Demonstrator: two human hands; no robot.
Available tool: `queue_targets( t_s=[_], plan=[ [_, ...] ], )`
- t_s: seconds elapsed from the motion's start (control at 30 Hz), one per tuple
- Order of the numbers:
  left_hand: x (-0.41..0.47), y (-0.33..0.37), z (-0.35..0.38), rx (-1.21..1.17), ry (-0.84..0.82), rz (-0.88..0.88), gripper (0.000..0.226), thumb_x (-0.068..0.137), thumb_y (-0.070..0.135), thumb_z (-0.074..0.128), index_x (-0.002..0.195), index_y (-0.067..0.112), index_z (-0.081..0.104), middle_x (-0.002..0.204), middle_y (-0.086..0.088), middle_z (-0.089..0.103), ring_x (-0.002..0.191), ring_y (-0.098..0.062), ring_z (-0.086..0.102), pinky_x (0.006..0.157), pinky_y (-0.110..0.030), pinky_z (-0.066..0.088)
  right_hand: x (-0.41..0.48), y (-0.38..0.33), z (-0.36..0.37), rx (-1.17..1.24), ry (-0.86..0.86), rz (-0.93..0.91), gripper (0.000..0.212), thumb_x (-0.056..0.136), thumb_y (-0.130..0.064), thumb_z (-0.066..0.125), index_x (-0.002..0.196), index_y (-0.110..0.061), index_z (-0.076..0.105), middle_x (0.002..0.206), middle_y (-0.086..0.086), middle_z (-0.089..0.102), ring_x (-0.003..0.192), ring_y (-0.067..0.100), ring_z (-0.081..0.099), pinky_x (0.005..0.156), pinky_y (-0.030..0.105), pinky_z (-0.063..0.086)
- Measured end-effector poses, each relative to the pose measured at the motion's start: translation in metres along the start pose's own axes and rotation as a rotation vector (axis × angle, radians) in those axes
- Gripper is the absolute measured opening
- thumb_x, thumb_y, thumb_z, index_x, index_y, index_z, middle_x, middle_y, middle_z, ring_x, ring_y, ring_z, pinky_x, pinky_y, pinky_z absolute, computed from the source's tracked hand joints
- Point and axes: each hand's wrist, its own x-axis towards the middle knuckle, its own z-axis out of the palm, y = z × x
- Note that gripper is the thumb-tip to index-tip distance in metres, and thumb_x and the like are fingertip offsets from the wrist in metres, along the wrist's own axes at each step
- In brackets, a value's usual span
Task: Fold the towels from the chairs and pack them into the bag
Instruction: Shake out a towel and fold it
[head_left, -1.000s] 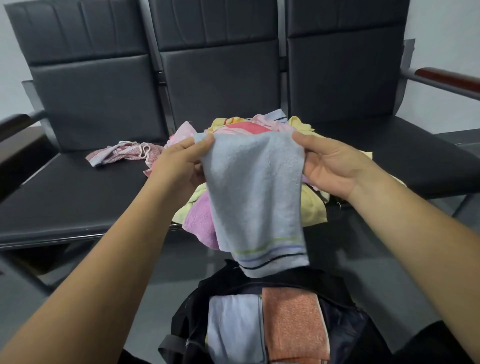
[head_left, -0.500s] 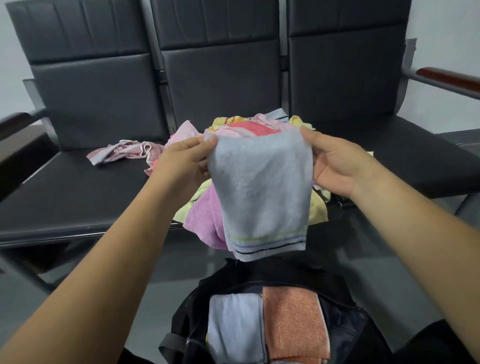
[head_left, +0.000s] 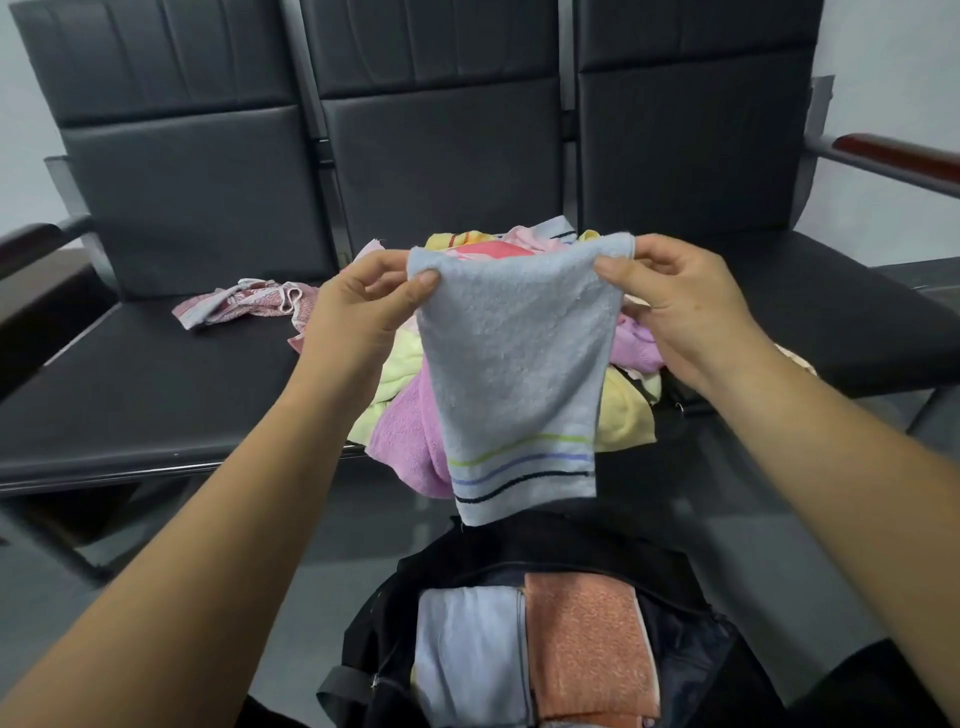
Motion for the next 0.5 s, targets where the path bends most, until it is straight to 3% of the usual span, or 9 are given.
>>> queue_targets(
  t_s=[0.03, 0.1, 0.23, 0.27, 0.37, 0.43, 0.5],
  plan=[
    [-0.001, 0.001, 0.002, -0.004, -0.017, 0.011, 0.007, 0.092, 0.016, 0.073, 0.099, 0.019, 0.075, 0.105, -0.011, 0.077, 0.103, -0.026, 0.071, 0.1, -0.042, 0.053, -0.001, 0.001, 0.001, -0.014, -0.027, -0.035, 0.007, 0.09, -0.015, 0.077, 0.095, -0.021, 0.077, 0.102, 0.007, 0.077, 0.097, 0.024, 0.074, 0.086, 0.047, 0.062],
    [-0.006, 0.005, 0.009, 0.011, -0.069, 0.035, 0.008, 0.095, 0.013, 0.069, 0.102, 0.016, 0.07, 0.1, -0.01, 0.077, 0.092, -0.022, 0.071, 0.087, -0.036, 0.057, -0.002, 0.003, 0.005, -0.033, -0.131, -0.088, 0.02, 0.087, -0.017, 0.08, 0.104, -0.026, 0.074, 0.11, 0.007, 0.075, 0.106, 0.023, 0.072, 0.091, 0.049, 0.059],
    [-0.013, 0.01, 0.023, 0.087, -0.159, 0.075, 0.007, 0.097, 0.014, 0.068, 0.104, 0.017, 0.068, 0.093, -0.017, 0.071, 0.084, -0.02, 0.066, 0.081, -0.036, 0.054, -0.011, 0.008, 0.025, -0.102, -0.414, -0.02, 0.083, 0.072, -0.027, 0.092, 0.143, -0.031, 0.048, 0.134, 0.003, 0.066, 0.123, 0.022, 0.066, 0.103, 0.049, 0.054],
    [-0.014, 0.01, 0.025, 0.112, -0.173, 0.08, 0.007, 0.097, 0.015, 0.068, 0.104, 0.017, 0.068, 0.093, -0.021, 0.071, 0.084, -0.021, 0.066, 0.081, -0.039, 0.053, -0.013, 0.011, 0.03, -0.116, -0.427, -0.012, 0.089, 0.071, -0.026, 0.092, 0.146, -0.031, 0.043, 0.137, 0.002, 0.064, 0.123, 0.022, 0.066, 0.103, 0.051, 0.053],
    [-0.016, 0.007, 0.03, 0.101, -0.185, 0.082, 0.01, 0.096, 0.018, 0.069, 0.104, 0.022, 0.064, 0.091, -0.016, 0.071, 0.085, -0.024, 0.066, 0.081, -0.045, 0.052, -0.017, 0.016, 0.041, -0.096, -0.347, -0.027, 0.077, 0.074, -0.024, 0.089, 0.141, -0.029, 0.051, 0.135, -0.002, 0.065, 0.121, 0.02, 0.067, 0.101, 0.051, 0.055],
    [-0.014, 0.004, 0.029, -0.012, -0.206, -0.043, 0.028, 0.091, 0.023, 0.075, 0.112, 0.021, 0.057, 0.103, -0.01, 0.075, 0.095, -0.027, 0.071, 0.088, -0.045, 0.054, -0.018, 0.012, 0.043, 0.005, -0.276, -0.004, 0.068, 0.077, -0.019, 0.087, 0.136, -0.026, 0.055, 0.131, 0.002, 0.068, 0.118, 0.024, 0.068, 0.099, 0.051, 0.056],
    [-0.012, 0.001, 0.024, 0.033, -0.341, -0.21, 0.05, 0.083, 0.032, 0.082, 0.124, 0.016, 0.058, 0.118, -0.008, 0.074, 0.111, -0.026, 0.071, 0.102, -0.048, 0.051, -0.017, 0.006, 0.041, 0.177, -0.201, 0.033, 0.051, 0.084, -0.006, 0.08, 0.129, -0.018, 0.058, 0.119, 0.007, 0.073, 0.109, 0.026, 0.072, 0.09, 0.046, 0.06]
  ],
)
